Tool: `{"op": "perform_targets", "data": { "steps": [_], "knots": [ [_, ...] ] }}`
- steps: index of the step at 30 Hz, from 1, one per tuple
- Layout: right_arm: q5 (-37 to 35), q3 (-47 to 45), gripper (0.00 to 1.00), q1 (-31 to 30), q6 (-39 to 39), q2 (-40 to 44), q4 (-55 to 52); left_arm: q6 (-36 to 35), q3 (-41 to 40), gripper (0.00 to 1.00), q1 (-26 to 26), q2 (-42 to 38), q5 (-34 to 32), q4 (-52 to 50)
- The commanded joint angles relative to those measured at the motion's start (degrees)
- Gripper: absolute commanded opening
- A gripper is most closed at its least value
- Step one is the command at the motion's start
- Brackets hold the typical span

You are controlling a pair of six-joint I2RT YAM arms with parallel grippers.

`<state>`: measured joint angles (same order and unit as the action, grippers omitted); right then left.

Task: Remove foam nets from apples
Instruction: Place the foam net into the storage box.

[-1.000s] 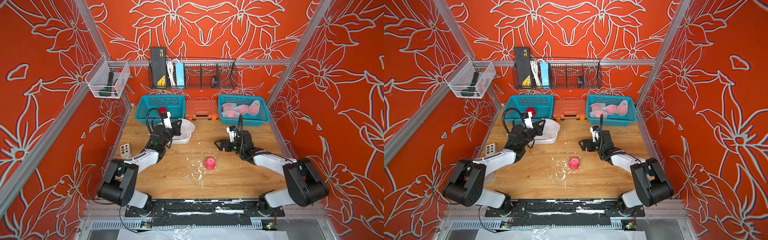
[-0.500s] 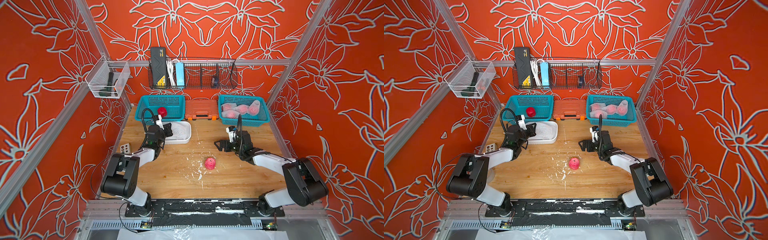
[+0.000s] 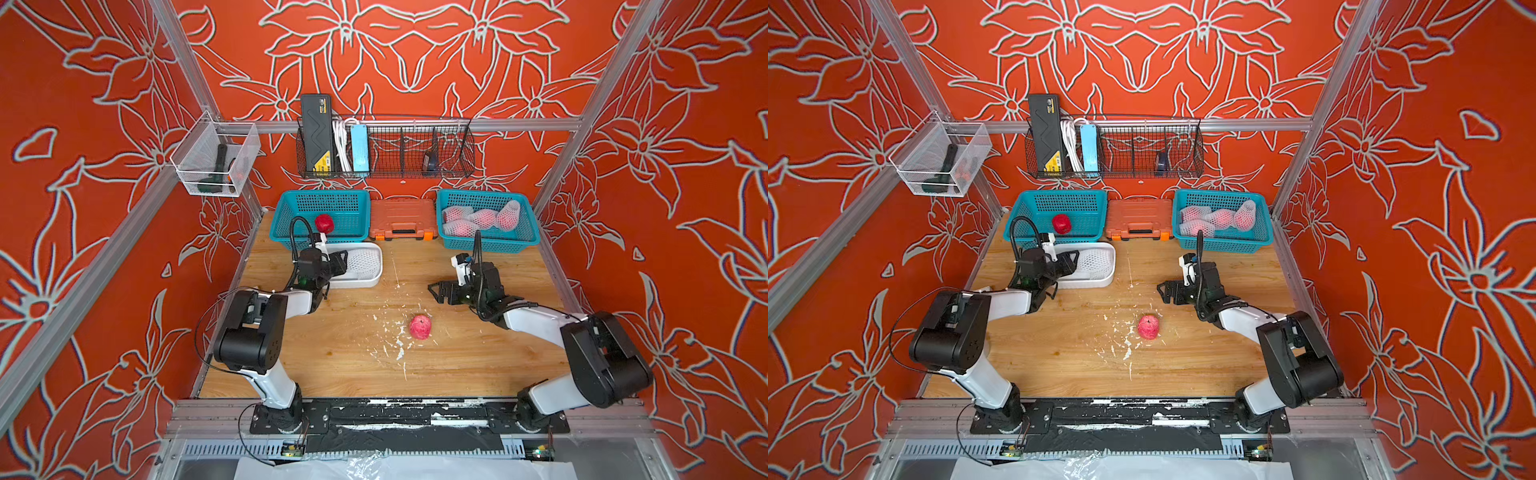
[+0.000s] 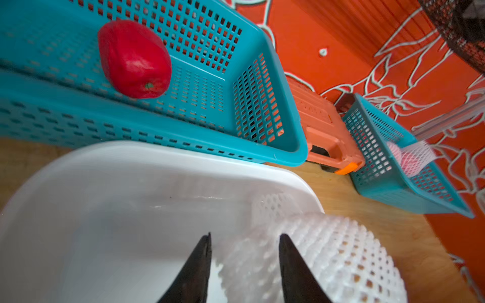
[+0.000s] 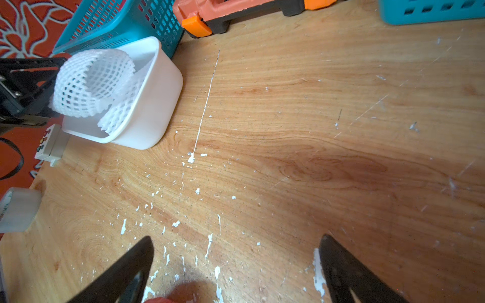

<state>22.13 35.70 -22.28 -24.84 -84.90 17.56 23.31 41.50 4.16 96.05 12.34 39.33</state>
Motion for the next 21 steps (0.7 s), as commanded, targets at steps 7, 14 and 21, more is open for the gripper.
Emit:
{"op": "perform_targets", "data": {
  "steps": [7, 14, 21],
  "knots": [
    [-0.05, 0.18, 0.98, -0.47, -0.09, -0.35, 1.66, -6.16, -0.75, 0.85, -0.26, -10.30, -11.29, -4.28],
    [0.20, 0.00, 0.98, -0.57, -0.23, -0.35, 2.20, -7.88, 0.12, 0.92, 1.28, -15.70, -12.90, -8.33],
    [-0.39, -1.13, 0.98, -0.57, 1.78, 2.99, 2.47, -11.83, -2.77, 0.94, 16.09, -23.75, -16.33, -12.22]
  ]
}}
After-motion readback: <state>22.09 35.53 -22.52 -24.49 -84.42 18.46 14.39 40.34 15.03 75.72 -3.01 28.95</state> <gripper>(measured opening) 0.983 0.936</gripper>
